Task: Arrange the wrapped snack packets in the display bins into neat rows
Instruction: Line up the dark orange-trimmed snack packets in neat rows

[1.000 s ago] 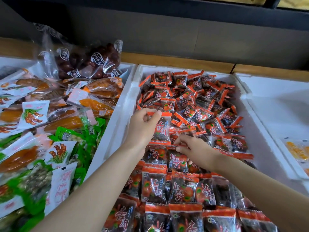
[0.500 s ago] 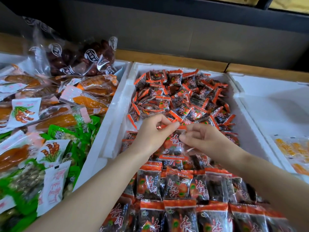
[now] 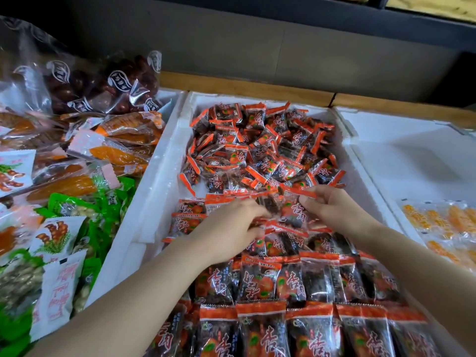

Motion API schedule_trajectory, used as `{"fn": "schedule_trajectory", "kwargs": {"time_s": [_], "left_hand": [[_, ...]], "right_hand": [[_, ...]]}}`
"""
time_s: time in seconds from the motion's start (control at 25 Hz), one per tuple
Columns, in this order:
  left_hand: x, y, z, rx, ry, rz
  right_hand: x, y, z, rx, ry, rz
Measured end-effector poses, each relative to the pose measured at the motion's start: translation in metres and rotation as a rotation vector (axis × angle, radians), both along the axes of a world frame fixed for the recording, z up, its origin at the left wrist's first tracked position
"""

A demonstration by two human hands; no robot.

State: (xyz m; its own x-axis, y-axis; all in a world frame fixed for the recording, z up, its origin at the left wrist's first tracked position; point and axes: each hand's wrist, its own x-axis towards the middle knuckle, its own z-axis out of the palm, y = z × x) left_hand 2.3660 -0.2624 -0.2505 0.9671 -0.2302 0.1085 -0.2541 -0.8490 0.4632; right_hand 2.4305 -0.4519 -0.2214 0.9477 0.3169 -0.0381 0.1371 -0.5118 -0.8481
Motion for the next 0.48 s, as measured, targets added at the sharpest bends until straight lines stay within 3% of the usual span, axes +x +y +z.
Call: {"fn": "schedule_trajectory", "kwargs": {"time_s": [0.12,0.48], "left_hand": [[0.000,0.002,-0.005,0.230,0.078,-0.058],[0.003,0.002,-0.006,0.229,0.096,0.040]], "right_hand": [[0.006,0.007,-0.015,-0.219,-0.059,0.093],[0.007,0.015,-0.014,-0.398,-0.030,0.313]]}}
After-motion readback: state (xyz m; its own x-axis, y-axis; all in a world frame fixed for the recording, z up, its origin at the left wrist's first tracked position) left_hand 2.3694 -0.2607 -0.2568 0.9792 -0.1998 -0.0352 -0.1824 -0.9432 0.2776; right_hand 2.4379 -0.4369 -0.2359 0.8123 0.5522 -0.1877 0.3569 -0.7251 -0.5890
